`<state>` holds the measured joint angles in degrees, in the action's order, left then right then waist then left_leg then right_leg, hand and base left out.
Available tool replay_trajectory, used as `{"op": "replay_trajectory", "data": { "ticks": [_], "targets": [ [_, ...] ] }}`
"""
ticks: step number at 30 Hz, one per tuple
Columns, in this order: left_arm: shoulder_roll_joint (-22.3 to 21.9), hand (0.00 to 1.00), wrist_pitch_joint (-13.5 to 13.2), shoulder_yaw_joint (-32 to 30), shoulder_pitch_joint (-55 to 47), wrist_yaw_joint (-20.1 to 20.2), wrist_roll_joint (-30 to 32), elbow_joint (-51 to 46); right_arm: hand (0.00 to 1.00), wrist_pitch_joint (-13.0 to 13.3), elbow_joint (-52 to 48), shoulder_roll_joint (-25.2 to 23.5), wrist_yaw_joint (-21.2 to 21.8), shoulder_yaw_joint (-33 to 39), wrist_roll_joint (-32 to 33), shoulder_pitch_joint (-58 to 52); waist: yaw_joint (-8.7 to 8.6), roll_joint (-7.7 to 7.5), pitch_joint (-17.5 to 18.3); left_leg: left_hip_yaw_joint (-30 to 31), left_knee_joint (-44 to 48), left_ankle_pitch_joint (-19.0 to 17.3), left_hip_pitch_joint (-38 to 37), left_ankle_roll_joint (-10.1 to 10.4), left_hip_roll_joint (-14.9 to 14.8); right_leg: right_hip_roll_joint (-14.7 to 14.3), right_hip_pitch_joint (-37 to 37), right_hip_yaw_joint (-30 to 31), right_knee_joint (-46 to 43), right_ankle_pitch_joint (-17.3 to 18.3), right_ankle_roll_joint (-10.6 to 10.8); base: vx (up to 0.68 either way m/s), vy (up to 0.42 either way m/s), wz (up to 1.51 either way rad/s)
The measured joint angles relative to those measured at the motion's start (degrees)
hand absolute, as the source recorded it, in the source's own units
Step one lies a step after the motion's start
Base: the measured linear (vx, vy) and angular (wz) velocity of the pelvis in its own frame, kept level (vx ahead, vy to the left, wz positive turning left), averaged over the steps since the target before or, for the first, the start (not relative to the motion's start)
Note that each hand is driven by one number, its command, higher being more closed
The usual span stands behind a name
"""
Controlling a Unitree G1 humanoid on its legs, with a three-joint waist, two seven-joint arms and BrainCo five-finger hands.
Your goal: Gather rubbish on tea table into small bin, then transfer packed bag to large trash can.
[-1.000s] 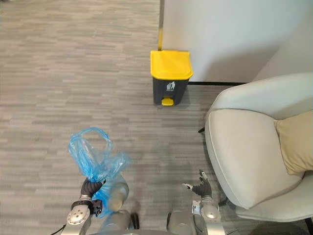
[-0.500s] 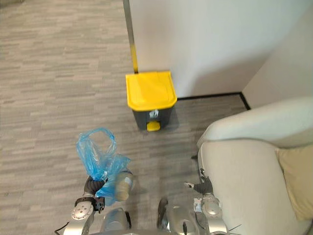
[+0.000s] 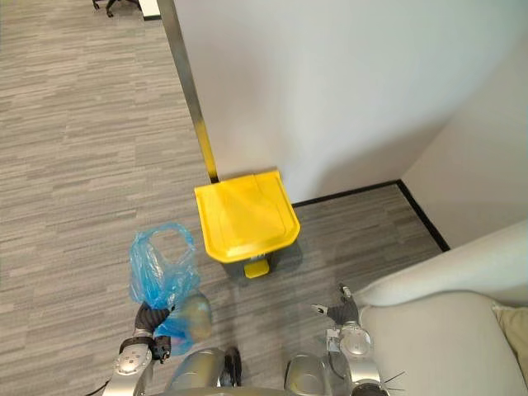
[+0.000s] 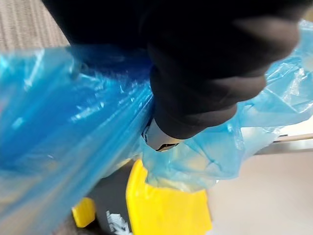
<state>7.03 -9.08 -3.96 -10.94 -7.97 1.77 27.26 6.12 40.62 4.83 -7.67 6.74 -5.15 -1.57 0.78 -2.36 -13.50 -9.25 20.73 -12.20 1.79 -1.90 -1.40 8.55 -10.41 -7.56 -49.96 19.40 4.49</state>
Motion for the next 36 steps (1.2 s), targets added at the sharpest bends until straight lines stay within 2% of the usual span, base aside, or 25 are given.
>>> {"op": "replay_trajectory", "data": {
  "ticks": [1, 2, 3, 4, 5, 8, 9, 11, 12, 13, 14, 17, 20, 28, 32, 35, 36],
  "targets": [
    [0.5, 1.0, 0.0, -0.1, 0.9, 0.0, 0.0, 0.2, 0.0, 0.0, 0.0, 0.2, 0.0, 0.2, 0.0, -0.2, -0.22, 0.25, -0.1, 1.5, -1.2, 0.0, -1.3, 0.0, -0.5, -2.0, -1.8, 0.4, 6.5, -0.1, -0.1, 0.35, -0.062, 0.67],
    [0.4, 1.0, -0.1, -0.1, 1.5, -0.3, 0.0, 0.2, 0.0, -0.1, 0.1, 0.2, -0.1, 0.8, 0.0, -1.0, -0.25, -0.04, 0.1, 2.8, -1.2, 0.0, -1.8, 0.1, -0.6, -4.6, -2.8, 3.2, 16.7, -0.9, 0.0, 0.42, -0.08, 0.74],
    [0.4, 1.0, -0.2, -0.1, 1.5, -0.4, 0.0, 0.2, 0.0, -0.1, 0.1, 0.2, -0.1, 1.2, 0.0, -1.5, -0.08, -0.41, 0.3, 3.3, -1.0, 0.0, -1.9, 1.3, -0.4, -5.1, -2.4, 4.4, 21.8, -3.1, -0.4, 0.35, -0.101, 0.87],
    [0.8, 1.0, -0.3, -0.1, 1.4, -0.8, 0.0, 0.2, 0.0, -0.1, 0.2, 0.1, -0.3, 1.8, 0.0, -3.0, 0.03, -1.58, 1.0, 4.9, -0.1, -1.1, -2.4, 3.2, 0.8, -4.9, -1.8, 6.0, 30.7, -13.9, -2.2, 0.37, -0.11, 0.89],
    [-0.8, 1.0, -0.1, 0.0, 1.6, -0.8, 0.1, 0.9, 0.0, -0.5, 1.2, 1.1, -0.8, 1.9, 0.0, -3.6, 0.02, 0.39, 1.6, 6.6, 0.6, -2.6, -3.2, 4.7, -0.2, -5.3, -0.5, 4.1, 30.1, -15.6, -3.2, 0.37, -0.094, 0.77],
    [-2.6, 1.0, -0.3, 0.0, 0.6, -0.8, 0.1, 0.3, 0.0, -0.3, 0.4, 1.3, -1.1, 2.0, 0.0, -3.8, 0.22, 2.19, 2.7, 7.5, 1.2, -2.3, -3.3, 5.3, -2.5, -6.4, 2.8, 1.8, 34.0, -15.6, -3.5, 0.32, -0.106, 0.4],
    [-3.1, 1.0, -0.3, 0.2, 0.9, -0.7, 0.1, 0.3, 0.0, -0.3, 0.3, 1.3, -1.1, 2.6, 0.0, -3.5, 0.01, 2.54, 2.9, 7.1, 1.7, -1.6, -3.2, 6.4, -2.8, -6.3, 4.2, 0.5, 35.1, -15.6, -3.6, 0.22, -0.076, 0.45],
    [-3.6, 1.0, -0.3, 0.3, 1.3, -0.7, 0.0, 0.1, 0.0, -0.3, 0.2, 1.3, -1.1, 3.2, 0.1, -3.7, 0.05, 2.29, 2.8, 5.1, 5.7, -0.9, -1.8, 7.6, -3.1, -5.4, 6.2, -0.4, 36.7, -15.6, -3.6, 0.15, 0.007, 0.39],
    [-3.6, 1.0, -0.3, 1.2, 1.1, -0.7, 0.0, 0.1, 0.0, -0.3, 0.3, 1.3, -1.2, 3.8, 0.1, -3.7, 0.19, 2.1, 2.9, 1.3, 8.4, -1.6, -0.2, 7.2, -3.9, -4.5, 7.7, -0.8, 37.6, -15.6, -3.6, 0.13, 0.066, 0.36],
    [-3.6, 1.0, -0.3, 1.9, 0.9, -0.5, 0.0, 0.2, 0.0, -0.3, 0.6, 1.7, -1.2, 4.2, 0.1, -3.7, -0.14, 2.56, 3.2, -3.3, 6.9, -1.7, -0.3, 5.8, -6.5, -4.1, 8.6, -1.9, 37.8, -15.6, -3.5, 0.09, 0.078, 0.32],
    [-3.6, 1.0, -0.3, 2.2, 0.8, -0.4, 0.0, 0.2, 0.0, -0.3, 0.8, 2.1, -1.2, 4.2, 0.1, -3.9, -0.24, 2.7, 3.2, -5.1, 5.0, 0.4, 0.2, 6.0, -8.2, -4.3, 8.8, -2.4, 37.8, -15.3, -3.1, 0.08, 0.145, 0.38],
    [-2.0, 1.0, -0.2, 2.3, 0.7, 0.3, 0.0, 0.4, 0.0, -0.4, 1.7, 1.5, -1.1, 4.3, 0.1, -4.4, -0.03, 2.0, 4.4, -5.8, 2.7, 0.3, -0.1, 5.7, -6.1, -2.7, 9.6, -4.0, 40.1, -15.3, -1.6, 0.03, 0.122, 0.37],
    [-0.7, 1.0, -0.2, 3.0, 1.2, 0.4, 0.2, 1.2, 0.0, -0.4, 3.8, 1.1, -1.1, 6.6, 0.1, -4.1, -0.41, 1.71, 4.5, -4.4, -1.5, 1.5, 0.0, 4.3, -3.9, -1.5, 10.7, -6.5, 43.5, -16.3, -0.3, 0.01, 0.063, 0.49],
    [0.9, 1.0, -0.1, 3.5, 0.3, 0.4, 1.2, 4.7, 0.0, -0.4, 5.7, 1.0, -1.0, 6.4, 0.0, -3.4, -0.35, 2.39, 5.1, -5.2, -10.3, 3.9, -3.1, 4.7, -3.6, -2.7, 10.2, -5.6, 46.5, -19.9, -1.2, -0.06, -0.005, -0.04],
    [1.2, 1.0, -0.2, 3.3, -0.4, 0.4, 1.2, 5.1, 0.0, -0.5, 6.0, 1.1, -1.0, 4.9, -1.3, -1.5, -0.16, 2.22, 5.0, -7.4, -10.1, 4.1, -1.3, 4.4, -3.1, -2.4, 7.8, -2.9, 47.4, -21.8, -0.9, -0.16, 0.009, -0.31],
    [1.0, 1.0, -0.2, 3.3, -0.7, 0.4, 1.2, 5.4, 0.0, -0.5, 5.9, 1.3, -1.1, 3.9, -1.8, -0.9, -0.31, 2.11, 4.9, -7.4, -7.1, 2.3, 2.1, 3.1, -2.6, -1.6, 4.0, -2.2, 44.0, -19.9, 0.1, -0.19, 0.034, -0.07],
    [0.9, 1.0, -0.2, 3.3, -0.7, 0.4, 1.2, 5.5, 0.0, -0.7, 5.8, 1.2, -1.1, 3.9, -1.8, -0.9, -0.5, 1.88, 4.6, -7.0, -4.9, 1.2, 3.5, 3.0, -2.6, -0.8, 1.8, -1.9, 40.0, -17.9, 0.7, -0.13, 0.059, 0.21]
  ]
}}
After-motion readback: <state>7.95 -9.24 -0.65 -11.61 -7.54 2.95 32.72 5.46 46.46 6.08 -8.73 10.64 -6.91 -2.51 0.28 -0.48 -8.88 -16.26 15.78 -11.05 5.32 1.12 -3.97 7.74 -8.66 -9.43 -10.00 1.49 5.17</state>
